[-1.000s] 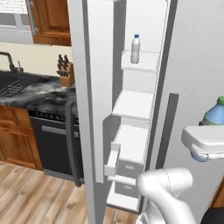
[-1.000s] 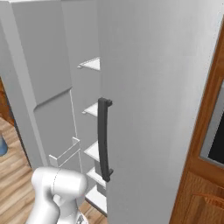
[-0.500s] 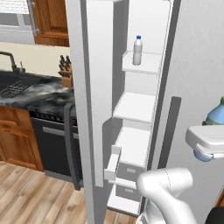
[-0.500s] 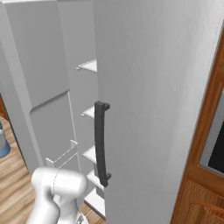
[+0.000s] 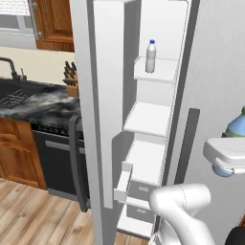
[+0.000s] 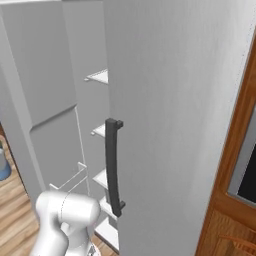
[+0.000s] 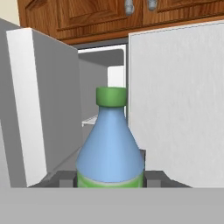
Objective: Take the bottled waters from the counter and place them in the freezer to freeze. Close the freezer door after placing the bottles.
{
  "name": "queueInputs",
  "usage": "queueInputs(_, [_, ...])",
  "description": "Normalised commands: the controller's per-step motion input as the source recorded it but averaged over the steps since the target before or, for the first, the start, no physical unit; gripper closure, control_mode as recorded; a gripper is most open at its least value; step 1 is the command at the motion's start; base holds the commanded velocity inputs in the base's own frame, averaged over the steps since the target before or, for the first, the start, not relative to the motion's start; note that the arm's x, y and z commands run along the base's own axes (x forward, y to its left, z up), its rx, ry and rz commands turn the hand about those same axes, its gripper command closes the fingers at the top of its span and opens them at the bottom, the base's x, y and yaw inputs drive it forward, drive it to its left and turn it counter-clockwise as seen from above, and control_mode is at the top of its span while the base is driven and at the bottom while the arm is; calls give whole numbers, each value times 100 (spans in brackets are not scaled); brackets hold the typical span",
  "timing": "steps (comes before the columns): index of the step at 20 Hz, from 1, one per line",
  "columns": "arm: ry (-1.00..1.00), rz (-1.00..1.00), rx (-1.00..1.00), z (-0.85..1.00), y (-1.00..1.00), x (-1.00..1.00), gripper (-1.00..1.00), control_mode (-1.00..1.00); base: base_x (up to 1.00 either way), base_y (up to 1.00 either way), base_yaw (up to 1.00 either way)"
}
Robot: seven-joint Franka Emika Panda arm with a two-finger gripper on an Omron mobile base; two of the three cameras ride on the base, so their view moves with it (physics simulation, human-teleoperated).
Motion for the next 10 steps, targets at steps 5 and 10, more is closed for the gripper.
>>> queueInputs(5, [0,0,0,0,0,0,100,100,47,7,0])
queueInputs(10, [0,0,0,0,0,0,100,100,36,7,0])
